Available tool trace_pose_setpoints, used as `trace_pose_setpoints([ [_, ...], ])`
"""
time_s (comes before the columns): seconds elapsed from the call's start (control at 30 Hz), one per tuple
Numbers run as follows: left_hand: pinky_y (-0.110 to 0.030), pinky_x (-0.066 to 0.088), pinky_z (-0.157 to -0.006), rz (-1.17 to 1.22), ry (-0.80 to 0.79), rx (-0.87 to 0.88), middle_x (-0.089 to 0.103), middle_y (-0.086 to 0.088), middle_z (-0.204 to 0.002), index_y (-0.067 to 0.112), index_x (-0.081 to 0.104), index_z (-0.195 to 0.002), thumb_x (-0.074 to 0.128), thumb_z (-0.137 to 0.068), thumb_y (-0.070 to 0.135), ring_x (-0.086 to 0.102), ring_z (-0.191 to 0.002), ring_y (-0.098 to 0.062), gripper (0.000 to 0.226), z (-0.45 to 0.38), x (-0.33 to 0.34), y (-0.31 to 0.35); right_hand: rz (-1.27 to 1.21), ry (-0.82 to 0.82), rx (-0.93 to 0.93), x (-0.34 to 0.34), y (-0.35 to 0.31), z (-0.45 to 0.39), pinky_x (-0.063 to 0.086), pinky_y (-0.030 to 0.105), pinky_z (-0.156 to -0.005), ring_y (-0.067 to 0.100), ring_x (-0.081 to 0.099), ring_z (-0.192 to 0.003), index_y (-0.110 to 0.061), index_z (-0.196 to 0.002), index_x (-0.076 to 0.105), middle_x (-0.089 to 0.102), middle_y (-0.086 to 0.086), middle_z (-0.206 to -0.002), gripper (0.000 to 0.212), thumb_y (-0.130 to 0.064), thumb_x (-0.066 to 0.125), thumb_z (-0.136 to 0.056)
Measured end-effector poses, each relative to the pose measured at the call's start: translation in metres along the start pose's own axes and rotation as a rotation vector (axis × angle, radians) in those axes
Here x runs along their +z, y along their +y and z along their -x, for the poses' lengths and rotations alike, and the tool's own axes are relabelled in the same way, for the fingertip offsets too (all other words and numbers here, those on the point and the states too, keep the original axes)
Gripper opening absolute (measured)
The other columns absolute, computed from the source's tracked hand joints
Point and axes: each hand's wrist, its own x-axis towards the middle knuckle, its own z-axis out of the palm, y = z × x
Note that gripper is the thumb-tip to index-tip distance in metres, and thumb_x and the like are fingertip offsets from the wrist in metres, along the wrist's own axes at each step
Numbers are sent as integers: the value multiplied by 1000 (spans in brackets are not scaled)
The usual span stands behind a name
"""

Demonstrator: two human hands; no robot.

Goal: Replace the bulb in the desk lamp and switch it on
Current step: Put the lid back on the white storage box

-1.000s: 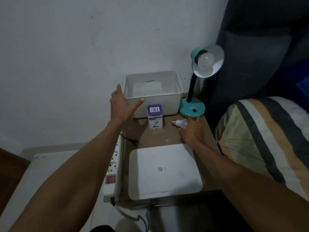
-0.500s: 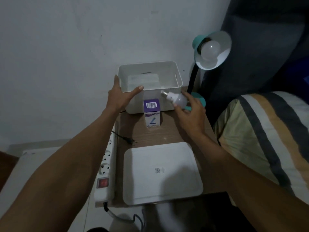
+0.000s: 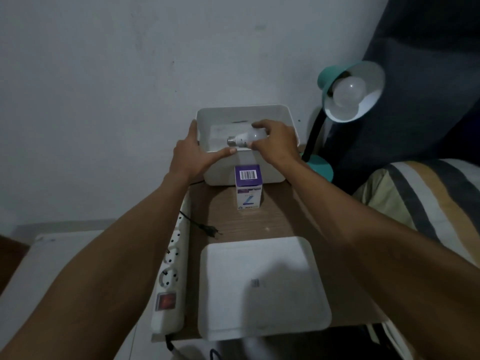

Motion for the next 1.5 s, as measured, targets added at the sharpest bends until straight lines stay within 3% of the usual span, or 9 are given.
trace_pose_setpoints([
  [0.1, -32, 59, -88, -8, 19, -4, 68, -1, -136, 31, 40, -153, 83, -63, 81, 66, -109, -17, 112, 1, 1, -2, 69, -76, 58, 0, -2, -10, 41, 21, -79, 16, 63, -105, -27, -131, 67, 66, 4, -132, 50, -25, 80, -83],
  [0.37, -47, 58, -99, -40, -83, -103, 62, -9, -145, 30, 26, -160, 81, -62, 83, 64, -125, -33, 124, 0, -3, 4, 171, -241, 80, -4, -6, -18, 43, 29, -96, 24, 57, -125, -21, -135, 63, 60, 7, -141, 46, -34, 72, -91],
  [0.57, -50, 48, -112, -83, -102, -198, 45, -16, -161, 16, 11, -168, 83, -67, 77, 48, -144, -38, 138, 15, -17, 29, 124, -73, 6, -21, -10, 10, 49, 35, -98, 26, 60, -120, -20, -136, 61, 62, 9, -135, 48, -28, 72, -90],
  [0.73, -52, 46, -112, -97, -10, -248, 45, -17, -158, 15, 18, -165, 83, -65, 78, 46, -145, -38, 136, 73, -23, 39, 144, 57, 66, -44, -1, 54, 55, 36, -89, 26, 65, -108, -20, -127, 67, 69, 8, -123, 37, -24, 68, -90],
  [0.83, -51, 53, -104, -139, -9, -279, 55, -17, -145, 17, 35, -156, 81, -60, 82, 56, -134, -39, 125, 122, -23, 37, 176, -15, 169, -56, 14, 92, 56, 39, -90, 29, 67, -106, -20, -125, 66, 69, 10, -121, 36, -23, 67, -89],
  [1.03, -48, 58, -96, -284, -200, -339, 65, -10, -133, 22, 52, -137, 71, -48, 97, 66, -117, -35, 118, 212, -10, 26, 244, -215, 323, -56, 65, 180, 50, 33, -95, 30, 60, -113, -16, -131, 63, 61, 12, -131, 42, -19, 66, -90],
  [1.13, -43, 54, -101, -312, -249, -323, 61, -11, -143, 18, 52, -143, 81, -65, 80, 60, -127, -34, 104, 249, -2, 29, 258, -311, 357, -48, 84, 214, 52, 36, -95, 29, 61, -117, -15, -136, 60, 60, 11, -136, 49, -25, 69, -89],
  [1.37, -42, 48, -104, -445, -329, -466, 58, -16, -142, 12, 48, -145, 78, -71, 78, 55, -131, -34, 103, 291, 17, 38, 245, -272, 370, -36, 102, 265, 50, 33, -96, 31, 58, -120, -13, -131, 62, 60, 13, -135, 42, -17, 63, -89],
  [1.5, -48, 41, -115, -449, -337, -543, 48, -20, -151, 16, 47, -147, 79, -62, 84, 43, -141, -40, 114, 301, 27, 43, 91, -220, 436, -36, 104, 274, 50, 37, -102, 30, 58, -122, -23, -135, 61, 58, 8, -140, 53, -17, 67, -83],
])
